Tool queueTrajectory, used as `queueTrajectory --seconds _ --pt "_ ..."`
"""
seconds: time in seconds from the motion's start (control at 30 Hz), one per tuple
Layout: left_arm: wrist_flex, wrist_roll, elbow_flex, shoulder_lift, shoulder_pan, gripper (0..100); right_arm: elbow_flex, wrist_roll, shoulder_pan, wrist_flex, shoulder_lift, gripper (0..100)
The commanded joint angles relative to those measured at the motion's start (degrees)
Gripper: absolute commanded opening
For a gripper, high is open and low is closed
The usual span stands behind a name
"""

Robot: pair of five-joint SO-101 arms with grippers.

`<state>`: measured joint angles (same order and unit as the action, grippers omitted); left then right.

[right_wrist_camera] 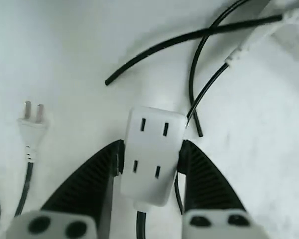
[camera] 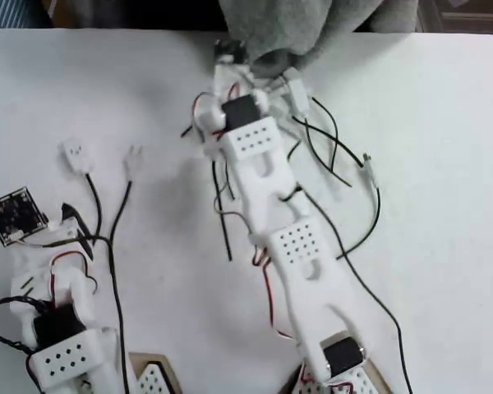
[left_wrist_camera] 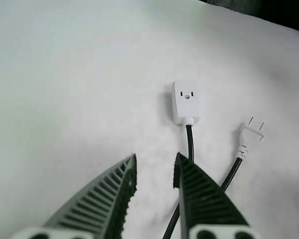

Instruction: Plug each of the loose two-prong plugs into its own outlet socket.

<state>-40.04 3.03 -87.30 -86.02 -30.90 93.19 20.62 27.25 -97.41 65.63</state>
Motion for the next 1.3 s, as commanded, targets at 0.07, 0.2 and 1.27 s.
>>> queueTrajectory --seconds 0.07,0.2,1.27 --pt "0.88 0.53 1.23 -0.22 -0.22 14 1.32 -4.22 -5.05 -1.36 -14.29 4.1" --pt "0.79 0.53 1.23 -0.22 -0.22 14 1.23 -4.22 -8.48 -1.54 -20.18 4.1" --pt "0.7 0.44 0.7 -0.4 1.1 14 -90.99 8.7 -21.14 15.69 -72.4 4.5"
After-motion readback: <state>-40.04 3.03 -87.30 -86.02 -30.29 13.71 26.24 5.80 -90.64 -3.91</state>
